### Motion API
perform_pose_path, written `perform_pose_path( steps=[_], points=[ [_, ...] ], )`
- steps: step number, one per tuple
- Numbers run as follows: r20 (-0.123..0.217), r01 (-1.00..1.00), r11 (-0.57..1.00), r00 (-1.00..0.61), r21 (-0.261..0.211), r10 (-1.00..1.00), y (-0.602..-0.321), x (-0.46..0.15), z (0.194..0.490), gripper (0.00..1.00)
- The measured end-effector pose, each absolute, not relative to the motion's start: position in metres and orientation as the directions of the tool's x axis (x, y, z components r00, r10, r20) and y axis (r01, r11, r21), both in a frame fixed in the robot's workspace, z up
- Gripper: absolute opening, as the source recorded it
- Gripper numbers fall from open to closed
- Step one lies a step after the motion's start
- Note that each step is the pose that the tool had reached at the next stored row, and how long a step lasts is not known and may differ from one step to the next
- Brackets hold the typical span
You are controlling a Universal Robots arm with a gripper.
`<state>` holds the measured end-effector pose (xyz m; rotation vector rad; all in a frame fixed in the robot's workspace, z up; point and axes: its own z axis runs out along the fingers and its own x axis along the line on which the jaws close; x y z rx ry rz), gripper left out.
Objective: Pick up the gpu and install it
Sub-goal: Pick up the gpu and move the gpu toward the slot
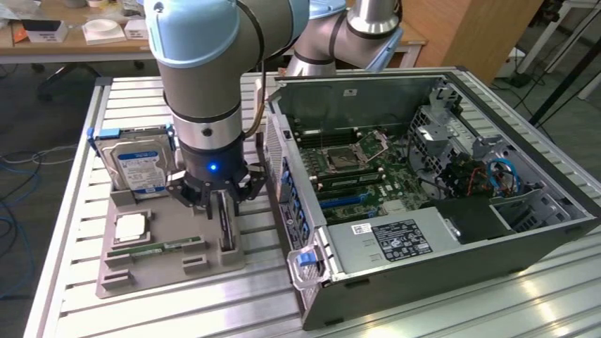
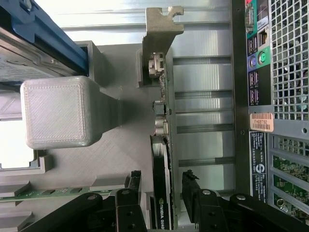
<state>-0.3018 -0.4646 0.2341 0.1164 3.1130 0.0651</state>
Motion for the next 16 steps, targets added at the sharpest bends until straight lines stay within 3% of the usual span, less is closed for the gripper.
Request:
perform_pose_path(
  steps=[5,6,16],
  points=[
    [-0.024,0.074,0.996,-0.997,0.043,0.075,-0.4646,-0.3018,0.2341,0.45],
    [-0.024,0.074,0.996,-0.997,0.043,0.075,-0.4646,-0.3018,0.2341,0.39],
    [-0.024,0.074,0.996,-0.997,0.043,0.075,-0.4644,-0.3018,0.2338,0.39]
  ],
)
